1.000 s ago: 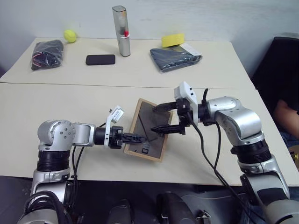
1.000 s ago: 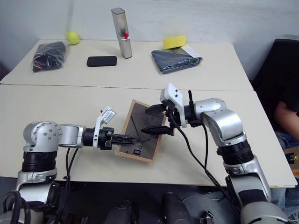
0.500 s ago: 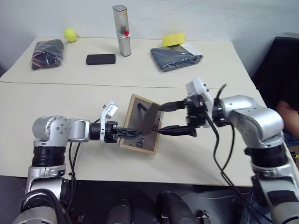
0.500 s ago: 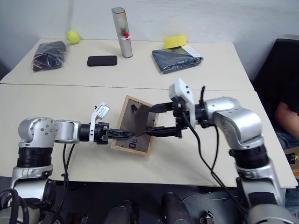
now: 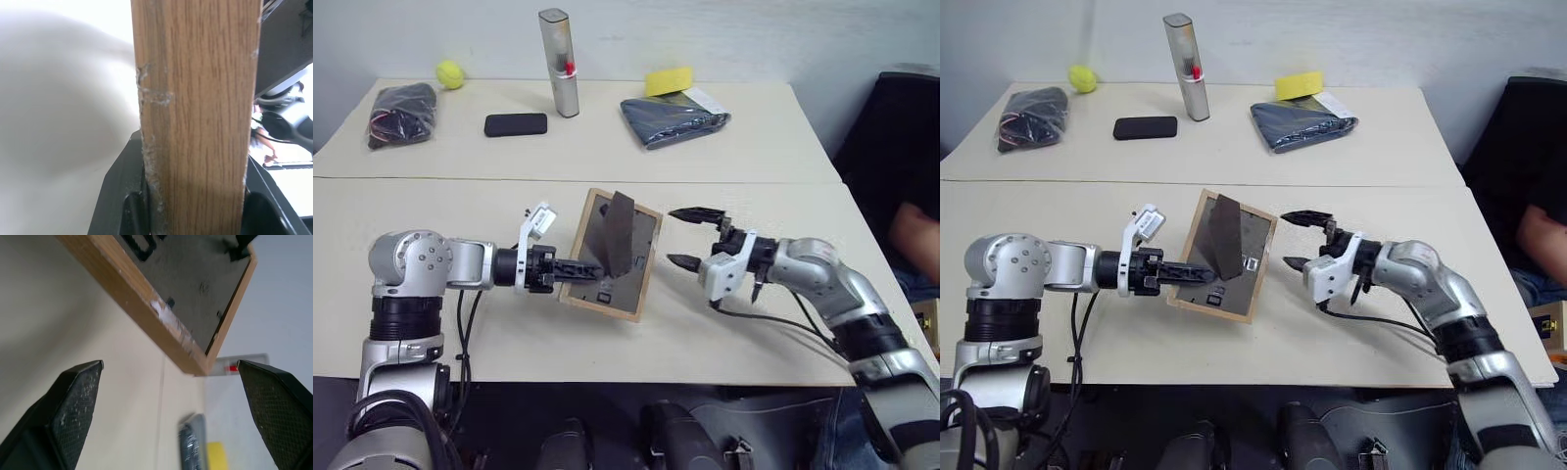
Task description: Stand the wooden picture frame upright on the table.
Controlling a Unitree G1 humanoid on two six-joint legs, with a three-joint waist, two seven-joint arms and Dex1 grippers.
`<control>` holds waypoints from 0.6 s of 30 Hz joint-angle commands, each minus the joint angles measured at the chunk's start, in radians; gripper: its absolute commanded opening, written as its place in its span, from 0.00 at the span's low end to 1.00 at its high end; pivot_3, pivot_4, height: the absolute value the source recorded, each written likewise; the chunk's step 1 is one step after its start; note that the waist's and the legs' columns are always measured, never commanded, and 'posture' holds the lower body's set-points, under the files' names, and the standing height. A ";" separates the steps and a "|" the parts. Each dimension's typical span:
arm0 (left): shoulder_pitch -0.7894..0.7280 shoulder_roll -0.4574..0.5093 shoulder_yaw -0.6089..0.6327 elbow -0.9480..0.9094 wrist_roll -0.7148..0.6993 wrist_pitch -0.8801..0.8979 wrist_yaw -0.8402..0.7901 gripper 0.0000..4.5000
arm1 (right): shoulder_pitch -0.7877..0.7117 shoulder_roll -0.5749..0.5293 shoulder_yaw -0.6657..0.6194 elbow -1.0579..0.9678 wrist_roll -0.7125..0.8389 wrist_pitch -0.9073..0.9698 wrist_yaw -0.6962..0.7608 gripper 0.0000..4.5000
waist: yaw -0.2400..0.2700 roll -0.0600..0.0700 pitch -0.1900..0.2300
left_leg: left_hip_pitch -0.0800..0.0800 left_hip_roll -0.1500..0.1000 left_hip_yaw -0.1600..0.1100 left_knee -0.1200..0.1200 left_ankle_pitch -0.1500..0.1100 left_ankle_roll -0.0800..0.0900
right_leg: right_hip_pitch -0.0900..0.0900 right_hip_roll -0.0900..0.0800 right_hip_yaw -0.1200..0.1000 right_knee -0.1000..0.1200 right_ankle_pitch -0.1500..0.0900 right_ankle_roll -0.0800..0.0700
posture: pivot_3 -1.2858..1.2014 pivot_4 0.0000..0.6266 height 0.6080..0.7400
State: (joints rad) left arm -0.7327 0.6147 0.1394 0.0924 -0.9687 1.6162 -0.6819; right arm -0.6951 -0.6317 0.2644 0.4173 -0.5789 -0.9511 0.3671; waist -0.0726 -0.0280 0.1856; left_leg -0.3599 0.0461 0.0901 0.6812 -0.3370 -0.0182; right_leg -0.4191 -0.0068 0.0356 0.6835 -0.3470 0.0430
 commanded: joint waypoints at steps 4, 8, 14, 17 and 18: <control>-0.031 0.030 0.006 0.002 -0.096 -0.002 0.011 0.28 | -0.106 0.094 0.030 0.093 -0.198 -0.112 -0.327 0.87 | -0.011 0.000 0.000 | 0.000 0.000 0.000 0.000 0.000 0.000 | 0.000 0.000 0.000 0.001 0.000 0.000 | 0.52 0.24 1.00; -0.030 0.034 0.026 0.005 -0.098 -0.002 0.039 0.28 | -0.154 0.101 0.056 0.141 -0.271 -0.125 -0.441 0.57 | -0.011 0.000 0.000 | 0.000 0.000 0.000 0.000 0.001 -0.001 | -0.001 0.000 0.000 0.002 0.000 -0.001 | 0.52 0.24 1.00; 0.005 0.142 0.077 0.001 -0.120 -0.002 0.045 0.71 | -0.221 0.094 0.078 0.224 -0.264 -0.130 -0.495 0.29 | -0.020 -0.001 0.001 | 0.000 0.000 0.003 0.000 0.001 -0.001 | -0.004 0.000 0.002 0.006 -0.001 -0.002 | 0.52 0.24 1.00; 0.046 0.242 0.155 -0.037 -0.159 -0.002 0.033 0.92 | -0.244 0.083 0.096 0.256 -0.248 -0.149 -0.489 0.28 | -0.028 -0.002 0.001 | -0.001 0.000 0.004 -0.001 0.001 -0.002 | -0.007 0.001 0.003 0.008 -0.002 -0.003 | 0.52 0.24 1.00; 0.066 0.273 0.182 -0.068 -0.160 -0.002 0.023 0.99 | -0.249 0.080 0.100 0.266 -0.241 -0.157 -0.481 0.28 | -0.028 -0.002 0.001 | -0.002 0.000 0.004 -0.001 0.002 -0.002 | -0.008 0.001 0.003 0.008 -0.002 -0.003 | 0.52 0.24 1.00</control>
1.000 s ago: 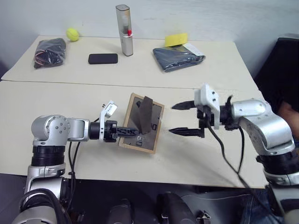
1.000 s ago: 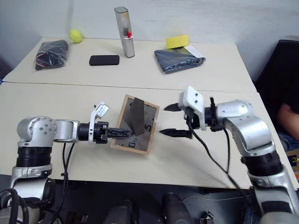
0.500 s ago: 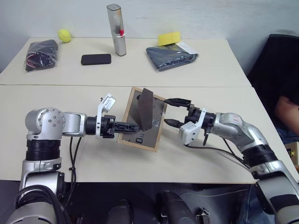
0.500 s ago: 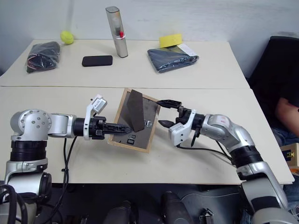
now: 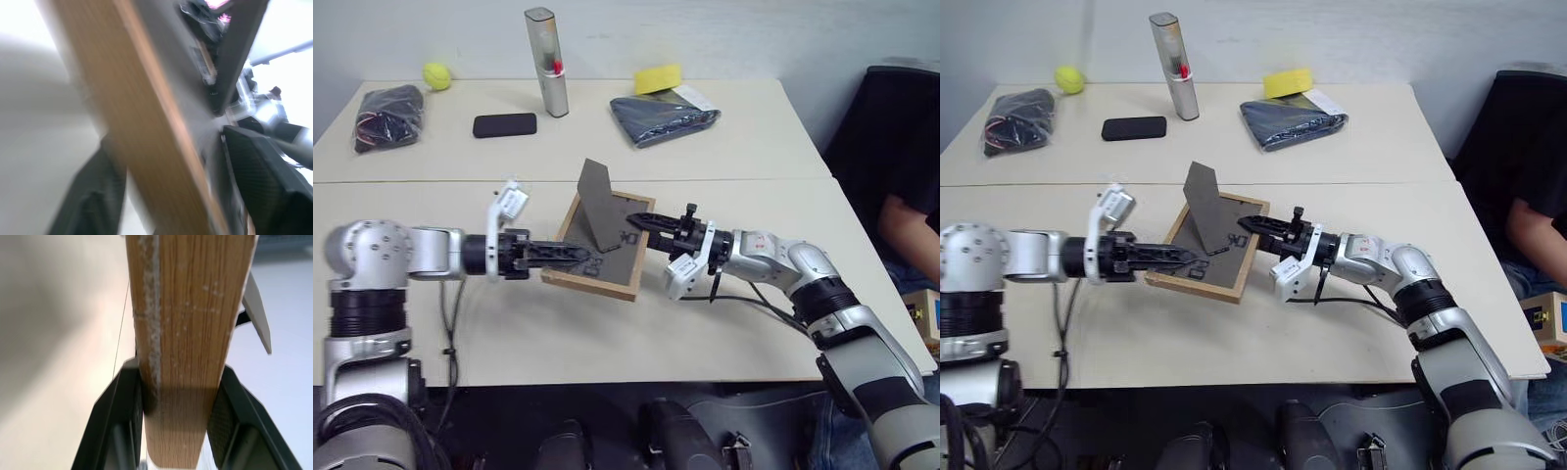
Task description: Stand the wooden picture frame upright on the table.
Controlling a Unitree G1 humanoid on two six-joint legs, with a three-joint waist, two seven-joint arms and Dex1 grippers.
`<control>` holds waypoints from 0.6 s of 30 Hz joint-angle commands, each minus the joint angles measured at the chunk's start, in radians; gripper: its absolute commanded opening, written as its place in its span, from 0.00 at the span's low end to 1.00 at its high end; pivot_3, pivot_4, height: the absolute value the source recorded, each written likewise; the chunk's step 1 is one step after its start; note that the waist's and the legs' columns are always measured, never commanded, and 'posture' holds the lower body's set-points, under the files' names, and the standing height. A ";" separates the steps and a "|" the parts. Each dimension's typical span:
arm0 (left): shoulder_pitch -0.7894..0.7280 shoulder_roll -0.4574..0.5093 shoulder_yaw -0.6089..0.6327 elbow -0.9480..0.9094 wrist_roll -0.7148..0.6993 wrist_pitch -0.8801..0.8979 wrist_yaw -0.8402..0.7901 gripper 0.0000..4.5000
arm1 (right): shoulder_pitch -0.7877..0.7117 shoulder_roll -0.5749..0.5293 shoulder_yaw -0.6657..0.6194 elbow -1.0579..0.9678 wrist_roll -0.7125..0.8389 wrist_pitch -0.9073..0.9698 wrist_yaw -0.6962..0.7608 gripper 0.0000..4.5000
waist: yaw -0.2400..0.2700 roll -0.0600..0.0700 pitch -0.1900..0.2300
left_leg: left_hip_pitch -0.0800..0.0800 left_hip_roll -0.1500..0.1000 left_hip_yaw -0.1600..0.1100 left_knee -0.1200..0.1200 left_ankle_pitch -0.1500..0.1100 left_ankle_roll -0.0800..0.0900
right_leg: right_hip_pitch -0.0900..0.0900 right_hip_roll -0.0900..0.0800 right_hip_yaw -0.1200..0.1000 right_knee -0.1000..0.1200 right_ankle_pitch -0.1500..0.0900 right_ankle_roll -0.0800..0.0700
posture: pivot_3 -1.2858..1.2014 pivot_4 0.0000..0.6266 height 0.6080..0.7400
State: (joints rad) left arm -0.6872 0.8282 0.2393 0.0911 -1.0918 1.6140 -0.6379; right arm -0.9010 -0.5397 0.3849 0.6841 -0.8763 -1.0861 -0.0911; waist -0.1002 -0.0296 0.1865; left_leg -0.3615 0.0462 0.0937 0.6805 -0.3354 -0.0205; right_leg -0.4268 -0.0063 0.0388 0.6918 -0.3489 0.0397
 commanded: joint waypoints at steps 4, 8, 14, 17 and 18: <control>0.236 0.199 0.287 -0.390 -0.039 -0.138 -0.161 1.00 | -0.026 -0.004 0.020 0.050 0.364 -0.021 0.248 0.28 | -0.014 -0.002 0.001 | -0.001 0.000 -0.001 0.000 0.000 0.000 | 0.000 0.000 -0.001 0.000 0.000 -0.001 | 0.52 0.24 1.00; 0.404 0.194 0.421 -0.590 -0.043 -0.270 -0.214 1.00 | 0.125 0.033 0.012 -0.208 1.125 0.504 0.933 0.28 | -0.004 -0.003 0.002 | -0.001 0.001 -0.003 0.000 0.000 0.000 | 0.001 0.000 -0.002 -0.002 0.000 -0.001 | 0.52 0.24 1.00; 0.460 0.142 0.384 -0.668 -0.018 -0.397 -0.158 1.00 | 0.153 0.022 -0.098 -0.422 1.532 1.319 1.141 0.28 | 0.025 -0.002 0.003 | -0.001 0.000 -0.008 0.003 0.000 0.002 | 0.004 -0.002 -0.006 0.000 0.000 0.000 | 0.52 0.24 1.00; 0.483 0.139 0.359 -0.675 0.000 -0.441 -0.137 1.00 | 0.124 0.024 -0.126 -0.406 1.606 1.613 1.166 0.28 | 0.025 -0.002 0.003 | -0.001 0.000 -0.008 0.001 0.000 0.002 | 0.004 -0.002 -0.007 -0.002 0.000 0.000 | 0.52 0.24 1.00; 0.487 0.140 0.357 -0.673 -0.003 -0.447 -0.134 1.00 | 0.118 0.029 -0.138 -0.403 1.614 1.669 1.169 0.28 | 0.025 -0.002 0.003 | -0.001 0.000 -0.009 0.000 0.000 0.002 | 0.004 -0.002 -0.007 -0.003 0.000 0.000 | 0.52 0.24 1.00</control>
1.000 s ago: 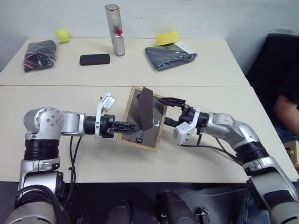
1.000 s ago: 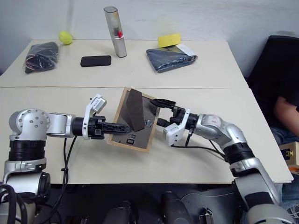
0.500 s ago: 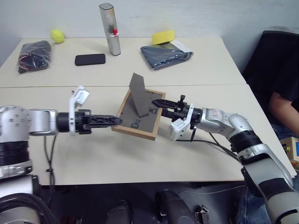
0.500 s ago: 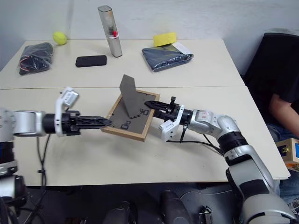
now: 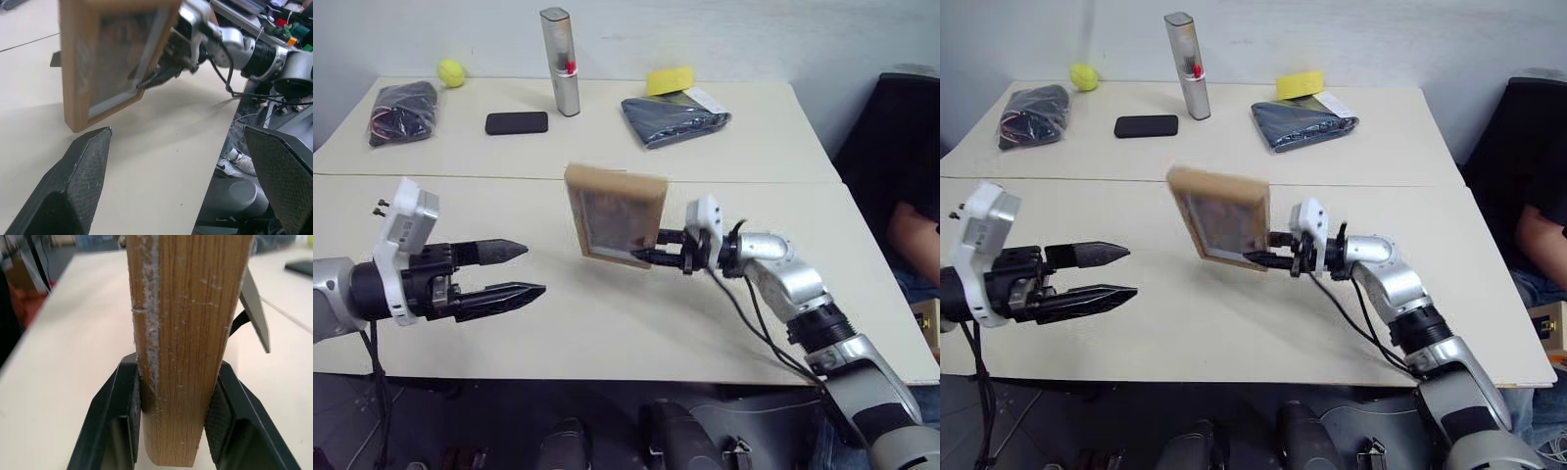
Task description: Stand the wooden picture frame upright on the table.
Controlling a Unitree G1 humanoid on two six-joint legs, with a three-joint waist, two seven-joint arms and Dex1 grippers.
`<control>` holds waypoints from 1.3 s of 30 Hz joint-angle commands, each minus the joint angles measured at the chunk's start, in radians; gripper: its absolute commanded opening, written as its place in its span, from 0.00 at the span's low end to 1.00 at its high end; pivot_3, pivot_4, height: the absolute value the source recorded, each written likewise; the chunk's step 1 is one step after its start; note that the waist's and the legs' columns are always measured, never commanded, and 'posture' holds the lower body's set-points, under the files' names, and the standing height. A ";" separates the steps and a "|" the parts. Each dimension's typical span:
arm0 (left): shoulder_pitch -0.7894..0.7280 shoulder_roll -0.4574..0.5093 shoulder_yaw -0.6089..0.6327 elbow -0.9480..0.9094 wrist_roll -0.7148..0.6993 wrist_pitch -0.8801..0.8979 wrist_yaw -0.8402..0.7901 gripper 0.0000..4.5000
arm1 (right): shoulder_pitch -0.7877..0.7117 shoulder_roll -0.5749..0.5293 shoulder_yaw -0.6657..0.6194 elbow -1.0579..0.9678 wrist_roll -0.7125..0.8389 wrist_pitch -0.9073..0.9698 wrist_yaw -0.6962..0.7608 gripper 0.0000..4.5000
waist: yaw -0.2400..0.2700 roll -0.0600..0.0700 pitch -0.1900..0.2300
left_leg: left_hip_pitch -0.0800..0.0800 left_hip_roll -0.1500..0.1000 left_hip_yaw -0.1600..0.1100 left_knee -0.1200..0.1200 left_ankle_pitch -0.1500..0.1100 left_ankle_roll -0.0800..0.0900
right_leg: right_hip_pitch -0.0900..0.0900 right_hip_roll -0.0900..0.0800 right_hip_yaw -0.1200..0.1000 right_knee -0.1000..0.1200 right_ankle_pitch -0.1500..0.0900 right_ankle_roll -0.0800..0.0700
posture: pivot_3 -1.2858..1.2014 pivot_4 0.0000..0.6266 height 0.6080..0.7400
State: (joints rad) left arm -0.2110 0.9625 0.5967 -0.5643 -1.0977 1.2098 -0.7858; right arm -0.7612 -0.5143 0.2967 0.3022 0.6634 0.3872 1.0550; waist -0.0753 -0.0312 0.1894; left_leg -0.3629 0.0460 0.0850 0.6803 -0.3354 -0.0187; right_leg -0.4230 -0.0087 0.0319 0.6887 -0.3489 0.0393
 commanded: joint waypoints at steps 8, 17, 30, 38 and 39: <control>0.027 0.046 -0.006 0.015 0.004 -0.093 -0.013 1.00 | -0.015 0.007 -0.071 -0.059 0.075 0.459 0.085 0.28 | -0.007 0.000 0.000 | -0.008 0.000 0.000 0.000 0.000 0.000 | -0.007 0.000 0.000 0.000 0.000 0.000 | 0.52 0.24 1.00; 0.012 0.084 -0.092 0.085 0.074 -0.177 -0.069 1.00 | 0.061 -0.051 -0.064 -0.173 -0.008 0.466 0.143 0.48 | -0.004 0.000 0.000 | -0.008 0.000 0.000 0.000 -0.001 0.001 | -0.006 0.000 0.000 -0.002 0.000 0.000 | 0.52 0.24 1.00; -0.024 0.083 -0.174 0.132 0.123 -0.254 -0.115 1.00 | 0.168 -0.186 -0.096 -0.257 -0.205 0.207 0.233 1.00 | -0.004 0.000 0.000 | -0.008 -0.001 0.001 0.000 0.000 0.001 | -0.007 0.000 0.000 -0.001 0.000 0.000 | 0.52 0.24 1.00; -0.014 0.079 -0.192 0.144 0.186 -0.319 -0.157 1.00 | 0.122 -0.495 -0.274 -0.238 -0.074 0.184 0.547 1.00 | 0.016 0.003 0.002 | -0.007 -0.001 0.001 0.000 -0.001 0.002 | -0.006 0.000 0.001 -0.002 0.000 0.000 | 0.52 0.24 1.00; -0.020 0.076 -0.198 0.145 0.194 -0.330 -0.159 1.00 | 0.135 -0.501 -0.285 -0.257 -0.052 0.205 0.555 1.00 | 0.015 0.002 0.002 | -0.006 0.000 0.001 0.000 -0.001 0.002 | -0.005 0.001 0.000 -0.002 0.000 0.000 | 0.52 0.24 1.00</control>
State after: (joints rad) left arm -0.2213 1.0314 0.3878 -0.4168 -0.9109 0.9062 -0.9334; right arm -0.6358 -1.0142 0.0297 0.0881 0.5582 0.5641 1.5403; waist -0.0605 -0.0288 0.1911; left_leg -0.3691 0.0468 0.0858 0.6802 -0.3368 -0.0168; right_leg -0.4282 -0.0069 0.0324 0.6866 -0.3490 0.0391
